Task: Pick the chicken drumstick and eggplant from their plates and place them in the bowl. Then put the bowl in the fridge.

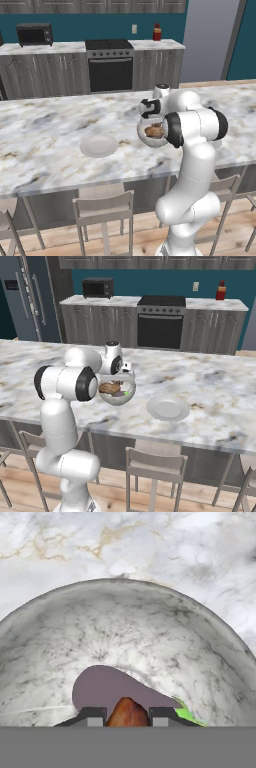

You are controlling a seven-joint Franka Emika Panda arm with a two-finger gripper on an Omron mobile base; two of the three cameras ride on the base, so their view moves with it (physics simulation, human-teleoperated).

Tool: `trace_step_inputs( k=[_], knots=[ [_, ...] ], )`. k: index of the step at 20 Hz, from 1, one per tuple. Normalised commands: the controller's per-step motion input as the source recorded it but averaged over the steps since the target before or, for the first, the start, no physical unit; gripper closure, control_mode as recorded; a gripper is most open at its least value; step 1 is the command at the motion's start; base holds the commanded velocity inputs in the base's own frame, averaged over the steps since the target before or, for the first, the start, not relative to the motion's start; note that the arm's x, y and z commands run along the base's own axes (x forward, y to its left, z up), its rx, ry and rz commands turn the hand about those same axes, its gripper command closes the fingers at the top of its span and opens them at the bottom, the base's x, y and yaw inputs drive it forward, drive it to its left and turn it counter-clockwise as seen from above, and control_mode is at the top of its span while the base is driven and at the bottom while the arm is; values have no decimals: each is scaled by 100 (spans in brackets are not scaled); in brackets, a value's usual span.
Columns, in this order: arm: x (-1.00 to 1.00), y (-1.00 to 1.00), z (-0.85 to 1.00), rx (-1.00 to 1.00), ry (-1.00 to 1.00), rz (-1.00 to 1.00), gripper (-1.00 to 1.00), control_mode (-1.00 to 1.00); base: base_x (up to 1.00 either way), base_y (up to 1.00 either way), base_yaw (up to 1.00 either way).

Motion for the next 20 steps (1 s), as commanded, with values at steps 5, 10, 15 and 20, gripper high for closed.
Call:
trace_step_inputs(
  k=[5, 10, 15, 20],
  knots=[
    [30, -5, -2, 0, 0, -1, 100, -100, 0, 0, 0],
    [29, 0, -12, 0, -2, -6, 100, -100, 0, 0, 0],
    [17, 0, -21, 0, 0, -9, 100, -100, 0, 0, 0],
    [17, 0, -20, 0, -1, -9, 100, -100, 0, 0, 0]
  ],
)
